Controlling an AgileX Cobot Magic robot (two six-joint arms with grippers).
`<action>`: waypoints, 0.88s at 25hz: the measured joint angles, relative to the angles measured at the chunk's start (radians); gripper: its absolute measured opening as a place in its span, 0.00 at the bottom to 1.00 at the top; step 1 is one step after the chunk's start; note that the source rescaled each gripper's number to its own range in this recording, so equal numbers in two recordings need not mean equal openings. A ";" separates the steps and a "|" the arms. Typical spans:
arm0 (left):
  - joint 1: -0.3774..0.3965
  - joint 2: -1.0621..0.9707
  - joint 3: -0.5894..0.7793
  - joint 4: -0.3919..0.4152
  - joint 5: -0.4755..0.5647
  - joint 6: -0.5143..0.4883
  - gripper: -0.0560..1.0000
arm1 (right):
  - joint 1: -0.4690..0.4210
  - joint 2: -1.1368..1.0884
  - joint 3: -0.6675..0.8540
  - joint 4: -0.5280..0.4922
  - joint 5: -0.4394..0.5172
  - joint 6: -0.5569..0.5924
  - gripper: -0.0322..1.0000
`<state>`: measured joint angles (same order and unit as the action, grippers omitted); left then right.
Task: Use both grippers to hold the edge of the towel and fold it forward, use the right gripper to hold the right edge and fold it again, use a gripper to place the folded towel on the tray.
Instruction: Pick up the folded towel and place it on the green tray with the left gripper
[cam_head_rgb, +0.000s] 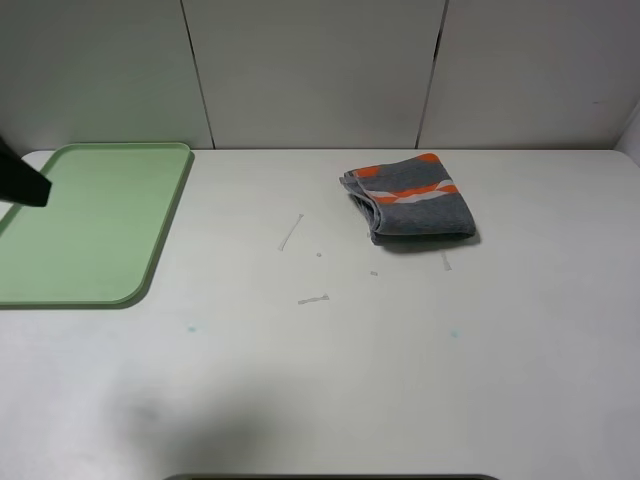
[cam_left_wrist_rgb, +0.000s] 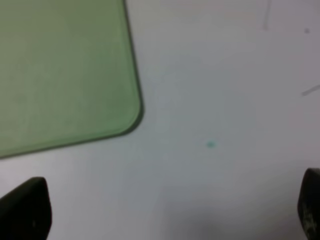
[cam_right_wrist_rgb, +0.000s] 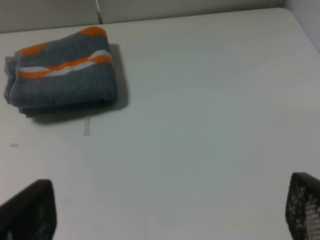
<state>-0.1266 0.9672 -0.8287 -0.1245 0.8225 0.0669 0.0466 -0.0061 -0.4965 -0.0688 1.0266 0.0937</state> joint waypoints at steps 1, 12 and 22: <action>-0.023 0.039 -0.013 0.000 -0.018 0.000 1.00 | 0.000 0.000 0.000 0.000 0.000 0.000 1.00; -0.237 0.425 -0.224 0.000 -0.122 0.000 1.00 | 0.000 0.000 0.000 0.000 0.000 0.000 1.00; -0.366 0.741 -0.502 0.013 -0.136 0.001 1.00 | 0.000 0.000 0.000 0.000 0.000 0.000 1.00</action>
<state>-0.4926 1.7084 -1.3311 -0.1110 0.6867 0.0680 0.0466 -0.0061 -0.4965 -0.0688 1.0266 0.0937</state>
